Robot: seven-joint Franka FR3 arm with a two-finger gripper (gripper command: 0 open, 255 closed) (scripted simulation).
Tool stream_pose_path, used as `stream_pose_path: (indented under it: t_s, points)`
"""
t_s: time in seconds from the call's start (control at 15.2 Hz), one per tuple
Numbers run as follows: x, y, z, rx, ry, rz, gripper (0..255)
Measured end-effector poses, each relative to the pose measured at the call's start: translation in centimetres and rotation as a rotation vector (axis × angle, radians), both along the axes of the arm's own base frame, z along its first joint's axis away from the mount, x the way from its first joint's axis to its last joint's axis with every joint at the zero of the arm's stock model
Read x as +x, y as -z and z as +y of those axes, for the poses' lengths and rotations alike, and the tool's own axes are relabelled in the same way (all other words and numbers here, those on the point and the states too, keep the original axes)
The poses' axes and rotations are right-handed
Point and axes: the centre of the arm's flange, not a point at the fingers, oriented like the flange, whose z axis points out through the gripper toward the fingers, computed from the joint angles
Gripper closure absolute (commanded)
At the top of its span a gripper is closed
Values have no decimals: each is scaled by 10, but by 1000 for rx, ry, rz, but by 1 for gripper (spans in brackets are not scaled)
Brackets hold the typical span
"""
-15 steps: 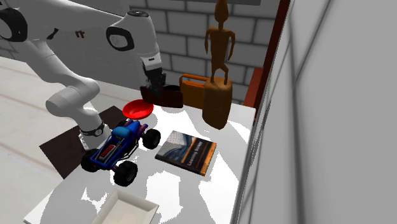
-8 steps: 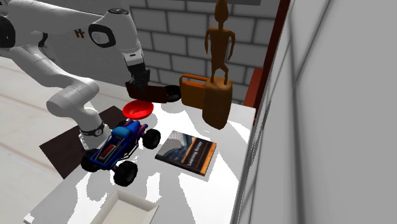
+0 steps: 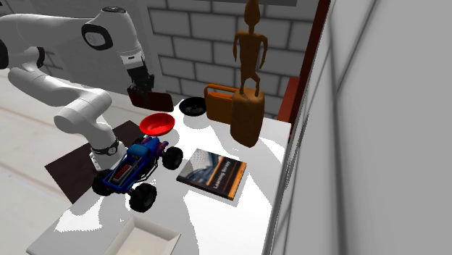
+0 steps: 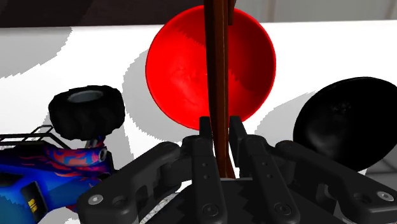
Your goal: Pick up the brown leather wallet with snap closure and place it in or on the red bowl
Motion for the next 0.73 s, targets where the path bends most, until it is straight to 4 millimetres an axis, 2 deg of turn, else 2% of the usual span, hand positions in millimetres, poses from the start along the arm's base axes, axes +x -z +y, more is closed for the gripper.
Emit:
stream_pose_path:
  t_s: [0.73]
  points:
    - [-3,54,-1,0,0,1,255]
